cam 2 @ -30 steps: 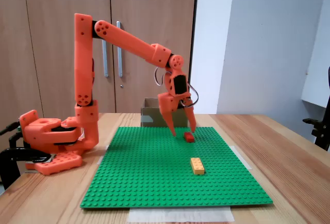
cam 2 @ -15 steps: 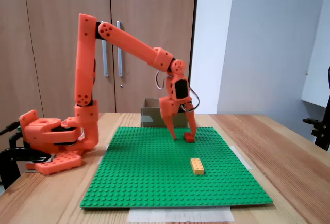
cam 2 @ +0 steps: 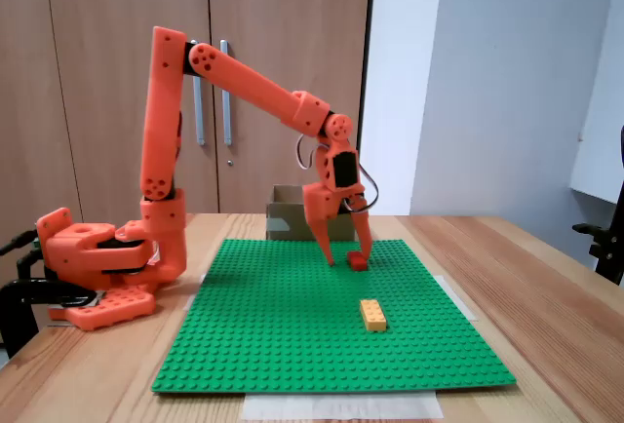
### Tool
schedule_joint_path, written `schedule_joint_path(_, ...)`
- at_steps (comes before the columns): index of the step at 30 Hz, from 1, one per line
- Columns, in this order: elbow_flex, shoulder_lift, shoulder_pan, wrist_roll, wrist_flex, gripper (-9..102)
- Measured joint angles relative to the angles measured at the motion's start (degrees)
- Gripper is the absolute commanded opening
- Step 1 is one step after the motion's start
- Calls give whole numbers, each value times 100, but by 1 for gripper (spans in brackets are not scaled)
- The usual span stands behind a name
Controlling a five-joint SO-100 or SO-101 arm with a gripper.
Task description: Pick the red lego block and put it in the box.
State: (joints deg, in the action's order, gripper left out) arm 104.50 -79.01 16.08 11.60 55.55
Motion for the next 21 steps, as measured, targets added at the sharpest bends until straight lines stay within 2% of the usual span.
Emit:
schedule_joint_path(9,-35,18,-18,369,62,25)
schedule_joint_path(21,-79,53,-18,299,132,25)
